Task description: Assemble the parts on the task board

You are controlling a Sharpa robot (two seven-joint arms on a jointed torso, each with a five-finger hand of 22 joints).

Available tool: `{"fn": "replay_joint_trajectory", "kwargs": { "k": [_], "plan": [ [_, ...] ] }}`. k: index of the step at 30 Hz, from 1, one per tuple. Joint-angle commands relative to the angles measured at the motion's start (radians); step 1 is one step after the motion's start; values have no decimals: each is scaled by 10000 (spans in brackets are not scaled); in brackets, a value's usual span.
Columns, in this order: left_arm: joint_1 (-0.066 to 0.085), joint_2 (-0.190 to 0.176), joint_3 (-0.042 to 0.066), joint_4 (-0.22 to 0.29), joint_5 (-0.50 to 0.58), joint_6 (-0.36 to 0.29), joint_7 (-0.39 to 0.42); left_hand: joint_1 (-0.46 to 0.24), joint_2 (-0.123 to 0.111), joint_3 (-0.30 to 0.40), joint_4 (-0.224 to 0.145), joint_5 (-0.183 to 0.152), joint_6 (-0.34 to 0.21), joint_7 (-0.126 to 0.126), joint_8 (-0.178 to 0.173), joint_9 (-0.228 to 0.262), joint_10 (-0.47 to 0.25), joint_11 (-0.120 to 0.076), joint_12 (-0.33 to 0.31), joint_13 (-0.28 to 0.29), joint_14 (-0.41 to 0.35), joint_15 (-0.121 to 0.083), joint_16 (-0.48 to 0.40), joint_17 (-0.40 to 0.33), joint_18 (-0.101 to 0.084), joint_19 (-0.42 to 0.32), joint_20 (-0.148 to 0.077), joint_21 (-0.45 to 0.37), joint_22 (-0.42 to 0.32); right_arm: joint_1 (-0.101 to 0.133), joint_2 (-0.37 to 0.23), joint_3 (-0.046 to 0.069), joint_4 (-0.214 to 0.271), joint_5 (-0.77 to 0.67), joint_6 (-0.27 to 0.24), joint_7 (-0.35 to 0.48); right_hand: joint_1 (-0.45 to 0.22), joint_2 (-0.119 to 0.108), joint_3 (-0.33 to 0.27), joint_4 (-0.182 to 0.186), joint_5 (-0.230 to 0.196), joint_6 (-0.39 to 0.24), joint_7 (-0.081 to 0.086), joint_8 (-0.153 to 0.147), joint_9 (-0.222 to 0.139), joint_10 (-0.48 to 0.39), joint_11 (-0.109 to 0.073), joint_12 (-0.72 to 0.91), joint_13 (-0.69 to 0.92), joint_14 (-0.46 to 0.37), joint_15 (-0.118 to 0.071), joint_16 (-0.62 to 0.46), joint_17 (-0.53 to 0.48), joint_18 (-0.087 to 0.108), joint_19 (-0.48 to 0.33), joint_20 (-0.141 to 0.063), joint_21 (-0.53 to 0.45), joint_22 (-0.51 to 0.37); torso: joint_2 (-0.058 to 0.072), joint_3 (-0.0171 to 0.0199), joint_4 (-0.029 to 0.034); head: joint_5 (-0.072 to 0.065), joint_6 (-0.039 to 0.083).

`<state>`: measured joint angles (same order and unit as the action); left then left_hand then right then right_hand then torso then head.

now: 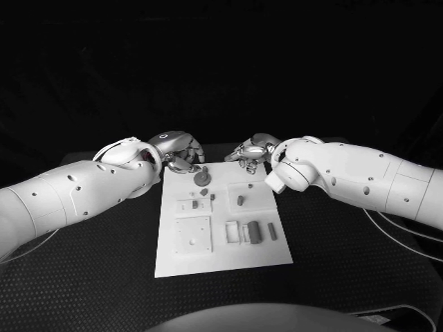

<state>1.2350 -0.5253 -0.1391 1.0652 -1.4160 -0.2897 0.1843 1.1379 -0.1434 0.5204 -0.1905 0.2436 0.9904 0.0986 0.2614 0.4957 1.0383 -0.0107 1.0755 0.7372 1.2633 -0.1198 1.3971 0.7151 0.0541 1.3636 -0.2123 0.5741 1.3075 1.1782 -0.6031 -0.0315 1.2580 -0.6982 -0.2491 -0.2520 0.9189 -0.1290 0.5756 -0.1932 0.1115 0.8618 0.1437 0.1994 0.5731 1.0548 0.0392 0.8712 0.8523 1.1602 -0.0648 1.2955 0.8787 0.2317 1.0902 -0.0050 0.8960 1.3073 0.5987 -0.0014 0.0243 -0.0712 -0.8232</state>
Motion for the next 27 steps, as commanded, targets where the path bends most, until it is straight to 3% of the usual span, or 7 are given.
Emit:
{"fn": "replay_joint_trajectory", "kwargs": {
  "k": [1, 9, 13, 15, 19, 24, 27],
  "plan": [
    [14, 10, 5, -26, 172, 306, -189, -59, -2, -13, 59, -54, -23, 55, -55, -16, 49, 8, -2, 18, 58, -11, -62, 14, 218, 55, -47, -44, 165, -21, -2, 1, 5, -396, 20, 58, -91, 42, 54, -29, 16, -8, 80, 38, 1, -36, -12, 37, -10, 19, -63, 8, -7, 301, 41, -13, -36, 112, -19, -12, 18, -5, 0],
    [15, 272, -12, -443, -232, 421, -179, 112, -190, -33, -142, -284, -314, 133, -222, -94, -394, 102, -518, -231, -114, 91, -208, 22, 363, -159, -15, -201, 163, -23, -4, 1, -3, -666, 17, 163, -78, 48, 60, -42, 17, -8, 78, 38, 1, -35, -14, 40, -11, 21, -65, 9, -7, 301, 44, -17, -34, 113, -1, 22, 15, 14, 19],
    [10, 581, -100, -761, -515, 336, -744, 79, -470, 59, -156, -473, -748, 470, -416, -168, -1026, 410, -2207, -1320, -487, 371, -485, -36, 445, -535, 271, -485, 116, -23, -19, 2, -71, -760, -55, 214, -75, 48, 61, -46, 17, -9, 78, 38, 1, -35, -14, 41, -12, 21, -66, 9, -7, 301, 45, -18, -34, 113, 4, 23, 16, 24, 23],
    [9, 717, -226, -899, -584, 317, -1312, -158, -615, -129, -78, -775, -713, 470, -375, -143, -894, 444, -2431, -1513, -502, 403, -488, -24, 483, -541, 317, -504, 127, -23, -27, 2, -93, -785, -63, 226, -73, 48, 62, -48, 16, -9, 77, 38, 1, -35, -14, 41, -12, 21, -66, 9, -7, 301, 45, -18, -34, 113, 10, 24, 15, 35, 21],
    [-2, 1049, -534, -1235, -323, 936, -2567, -943, -901, -496, 382, -1900, -631, 452, -285, -94, -750, 428, -2801, -1824, -613, 407, -561, -22, 537, -644, 350, -648, 96, -22, -29, 3, -111, -821, -92, 239, -72, 48, 62, -51, 16, -9, 77, 39, 1, -35, -14, 42, -13, 21, -66, 9, -8, 301, 45, -19, -33, 113, 26, 31, 6, 41, 21],
    [-100, 1397, -849, -1404, 132, 1589, -3957, -1679, -945, -756, 889, -1945, -292, 366, -29, 52, -753, 377, -2905, -1915, -755, 355, -649, -34, 541, -764, 359, -810, 54, -22, -41, 4, -120, -852, -113, 252, -72, 47, 62, -54, 15, -9, 77, 39, 1, -36, -14, 42, -14, 20, -66, 9, -8, 301, 46, -20, -33, 114, 34, 44, -21, 36, -12],
    [-194, 1591, -884, -1489, 209, 1656, -4506, -1732, -939, -774, 971, -1944, -221, 316, 40, 105, -703, 330, -2883, -1916, -755, 310, -663, -38, 545, -755, 336, -840, 51, -22, -63, 5, -106, -878, -122, 251, -72, 47, 62, -56, 15, -9, 77, 40, 1, -36, -15, 42, -14, 20, -66, 9, -8, 301, 46, -20, -33, 114, 34, 41, -8, 26, -42]
  ]
}}
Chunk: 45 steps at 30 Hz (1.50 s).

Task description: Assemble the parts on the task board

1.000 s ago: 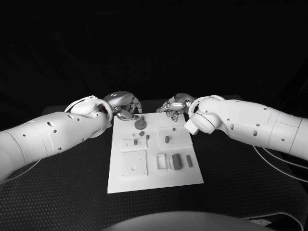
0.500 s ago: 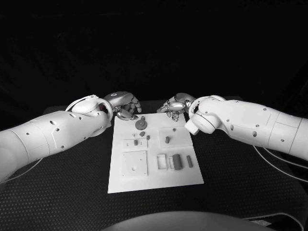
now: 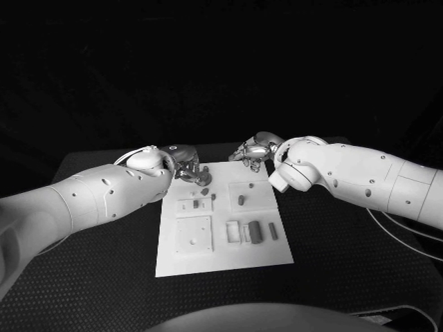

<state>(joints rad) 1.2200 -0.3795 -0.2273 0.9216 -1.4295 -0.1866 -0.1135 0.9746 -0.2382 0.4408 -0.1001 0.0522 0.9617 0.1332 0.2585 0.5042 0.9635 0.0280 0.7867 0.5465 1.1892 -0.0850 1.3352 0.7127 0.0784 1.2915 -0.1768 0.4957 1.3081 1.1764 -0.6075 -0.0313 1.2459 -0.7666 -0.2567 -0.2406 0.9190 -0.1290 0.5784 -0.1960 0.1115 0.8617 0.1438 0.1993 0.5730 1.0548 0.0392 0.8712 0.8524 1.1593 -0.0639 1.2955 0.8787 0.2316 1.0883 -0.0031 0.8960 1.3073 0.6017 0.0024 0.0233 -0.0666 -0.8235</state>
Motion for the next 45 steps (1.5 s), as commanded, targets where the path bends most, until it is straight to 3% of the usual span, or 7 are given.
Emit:
{"fn": "replay_joint_trajectory", "kwargs": {
  "k": [1, 11, 18, 22, 27, 34, 45],
  "plan": [
    [-79, 204, -4, -103, 435, 574, -1655, -100, 12, 23, 84, -30, 83, -42, 87, 33, 62, -69, 12, -9, -14, -49, -50, -16, 300, -32, -23, -64, 45, -4, -22, 4, 20, -200, -48, 137, -72, 47, 34, -29, 15, -8, 77, 40, 1, -36, -15, 43, -16, 29, -75, 8, -8, 302, 65, -39, -33, 114, 10, 8, 0, -16, -43],
    [-244, 563, -3, -383, 508, 304, -1989, 276, 26, 61, -35, -20, 397, -176, 344, 225, 100, -175, 112, 21, -67, -151, -131, -46, 233, -66, -64, -171, 69, -4, -27, 6, 42, -237, -63, 139, -74, 44, 32, -34, 14, -7, 77, 41, 1, -37, -15, 43, -18, 29, -75, 8, -9, 302, 66, -40, -33, 114, -4, 3, 1, -63, -91],
    [-522, 846, -5, -791, 388, 252, -2101, 719, 143, 299, -196, 18, 340, -150, 299, 220, 45, -156, 177, 40, -53, -134, -122, -44, 173, -24, -87, -190, 105, -3, -30, 9, 98, -261, -63, 137, -77, 42, 31, -35, 13, -7, 77, 42, 1, -36, -15, 44, -19, 30, -76, 8, -10, 302, 67, -40, -33, 114, 12, -25, 4, -106, -121],
    [-606, 947, -2, -927, 294, 177, -2127, 589, 113, 273, -93, 7, 405, -168, 320, 228, 92, -172, 233, 51, -31, -148, -107, -40, 145, 5, -101, -194, 127, -3, -42, 10, 147, -275, -61, 128, -79, 41, 30, -36, 13, -8, 77, 42, 1, -36, -15, 44, -20, 30, -76, 8, -10, 302, 67, -40, -33, 114, 19, -36, -1, -137, -136],
    [-652, 1073, -2, -1139, 248, 124, -2130, 330, -5, 196, 119, -23, 518, -220, 365, 251, 189, -224, 334, 78, 0, -198, -95, -38, 126, 51, -147, -200, 152, -2, -53, 16, 199, -281, -70, 127, -84, 38, 28, -35, 12, -8, 77, 42, 1, -36, -15, 45, -21, 30, -75, 8, -10, 302, 68, -40, -33, 114, 22, -14, -8, -162, -163],
    [-814, 1225, -2, -1463, 168, -289, -2015, 16, -187, 106, 435, -35, 310, -185, 244, 221, 186, -214, 375, 85, 47, -195, -53, -15, 129, 114, -211, -206, 170, 2, -75, 30, 259, -300, -83, 118, -89, 37, 26, -35, 12, -8, 77, 43, 1, -36, -15, 46, -22, 30, -75, 8, -10, 302, 69, -40, -33, 114, 29, -28, -10, -216, -192],
    [-860, 1317, 0, -1454, 348, -341, -1806, 36, -229, 73, 490, -34, 146, -145, 144, 178, 208, -189, 441, 112, 84, -171, -23, 3, 137, 157, -220, -198, 181, 10, -95, 46, 293, -302, -76, 116, -93, 34, 25, -36, 12, -9, 77, 43, 0, -35, -15, 47, -24, 31, -75, 8, -11, 302, 69, -41, -33, 115, 31, -21, -21, -258, -236]
  ]
}}
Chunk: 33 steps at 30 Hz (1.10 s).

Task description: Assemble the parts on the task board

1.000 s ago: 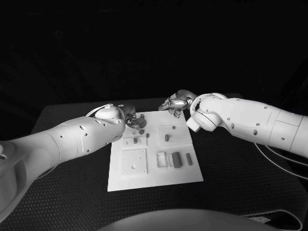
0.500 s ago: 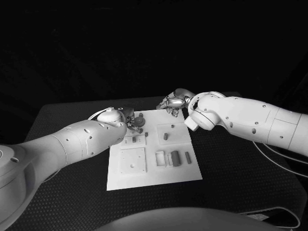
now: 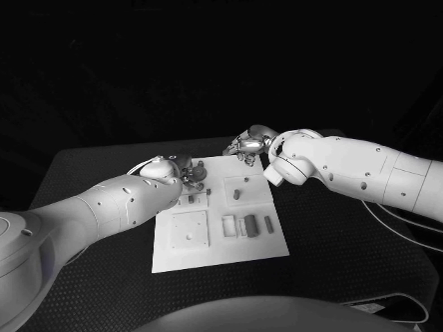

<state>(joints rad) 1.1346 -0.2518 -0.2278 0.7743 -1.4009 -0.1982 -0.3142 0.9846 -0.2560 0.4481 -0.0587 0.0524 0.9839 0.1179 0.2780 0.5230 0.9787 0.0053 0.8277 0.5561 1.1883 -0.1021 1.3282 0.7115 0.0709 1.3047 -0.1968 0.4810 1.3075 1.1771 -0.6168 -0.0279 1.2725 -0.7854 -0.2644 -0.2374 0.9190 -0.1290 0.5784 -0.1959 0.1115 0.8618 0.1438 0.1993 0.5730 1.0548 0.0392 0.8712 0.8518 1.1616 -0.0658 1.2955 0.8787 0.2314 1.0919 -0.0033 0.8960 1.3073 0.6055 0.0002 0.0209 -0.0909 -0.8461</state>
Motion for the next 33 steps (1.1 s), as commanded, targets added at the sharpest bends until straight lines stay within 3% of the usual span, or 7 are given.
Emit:
{"fn": "replay_joint_trajectory", "kwargs": {
  "k": [1, 17, 23, 33],
  "plan": [
    [-12, 46, 5, 12, 61, -235, 212, -54, -48, 0, 76, -36, -89, 12, -59, -14, 51, 42, 33, 17, 96, 2, 50, 17, 213, 28, -20, -51, 188, 4, -2, 13, 31, -115, 2, 82, -94, 34, 26, -36, 12, -9, 77, 43, 0, -36, -15, 47, -18, 8, -56, 8, -11, 304, 34, -39, -33, 115, -4, 2, 2, -26, -13],
    [-136, 171, 9, -184, 13, -138, 394, 732, 268, 98, -379, -17, -98, 36, -104, -64, -38, 67, 111, 27, 123, 27, 80, 37, 229, 69, 10, -22, 212, 20, -3, 27, 75, -128, 45, 67, -98, 33, 27, -38, 13, -10, 76, 43, 0, -35, -15, 49, -21, 9, -57, 9, -11, 304, 36, -40, -32, 115, -6, -7, 11, -102, -52],
    [-232, 177, 11, -261, -5, -243, 505, 862, 315, 112, -489, -18, -67, 34, -100, -74, -36, 66, 117, 14, 127, 27, 84, 39, 222, 68, 15, -19, 212, 42, -23, 31, 124, -130, 38, 65, -101, 32, 27, -37, 13, -11, 76, 43, -1, -34, -15, 50, -22, 10, -56, 9, -12, 304, 37, -41, -32, 115, 8, -14, 0, -130, -74],
    [-253, 221, 12, -262, 89, -258, 708, 824, 302, 67, -505, -19, -115, 45, -140, -103, 12, 71, 134, 2, 146, 31, 93, 41, 216, 88, 17, -6, 213, 88, -47, 43, 173, -146, 44, 57, -106, 30, 27, -37, 13, -12, 76, 43, -1, -34, -15, 51, -24, 11, -57, 10, -12, 304, 38, -41, -32, 115, 18, -12, 11, -177, -130]
  ]
}}
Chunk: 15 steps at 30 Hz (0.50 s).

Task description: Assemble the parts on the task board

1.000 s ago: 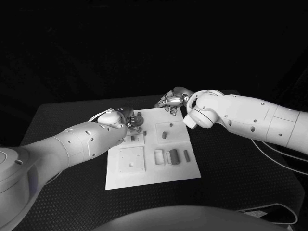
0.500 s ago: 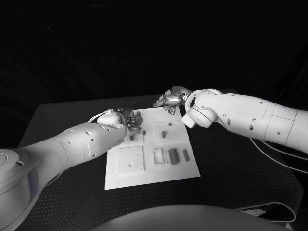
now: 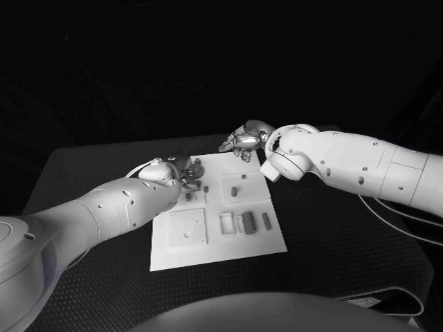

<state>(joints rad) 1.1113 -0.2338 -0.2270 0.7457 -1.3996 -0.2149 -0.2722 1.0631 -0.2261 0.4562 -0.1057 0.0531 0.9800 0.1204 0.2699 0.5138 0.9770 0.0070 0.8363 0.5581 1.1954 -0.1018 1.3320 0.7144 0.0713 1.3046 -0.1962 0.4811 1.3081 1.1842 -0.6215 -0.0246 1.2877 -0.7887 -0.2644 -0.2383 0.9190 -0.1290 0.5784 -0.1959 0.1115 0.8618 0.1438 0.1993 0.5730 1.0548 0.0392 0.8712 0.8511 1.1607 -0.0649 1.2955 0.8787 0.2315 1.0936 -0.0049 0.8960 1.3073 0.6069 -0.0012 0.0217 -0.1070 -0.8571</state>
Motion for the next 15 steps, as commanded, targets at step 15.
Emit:
{"fn": "replay_joint_trajectory", "kwargs": {
  "k": [15],
  "plan": [
    [-29, 39, 5, -15, 530, 121, 1096, 583, 207, 238, -380, -20, -384, 121, -279, -186, 89, 136, 94, -49, 144, 104, 154, 62, 279, 189, 60, 76, 220, 50, -12, 14, 40, -113, 38, 57, -110, 31, 29, -36, 14, -12, 76, 44, -2, -33, -15, 52, -20, 21, -66, 10, -13, 303, 23, -27, -32, 115, -16, 0, 17, -81, -43]
  ]
}}
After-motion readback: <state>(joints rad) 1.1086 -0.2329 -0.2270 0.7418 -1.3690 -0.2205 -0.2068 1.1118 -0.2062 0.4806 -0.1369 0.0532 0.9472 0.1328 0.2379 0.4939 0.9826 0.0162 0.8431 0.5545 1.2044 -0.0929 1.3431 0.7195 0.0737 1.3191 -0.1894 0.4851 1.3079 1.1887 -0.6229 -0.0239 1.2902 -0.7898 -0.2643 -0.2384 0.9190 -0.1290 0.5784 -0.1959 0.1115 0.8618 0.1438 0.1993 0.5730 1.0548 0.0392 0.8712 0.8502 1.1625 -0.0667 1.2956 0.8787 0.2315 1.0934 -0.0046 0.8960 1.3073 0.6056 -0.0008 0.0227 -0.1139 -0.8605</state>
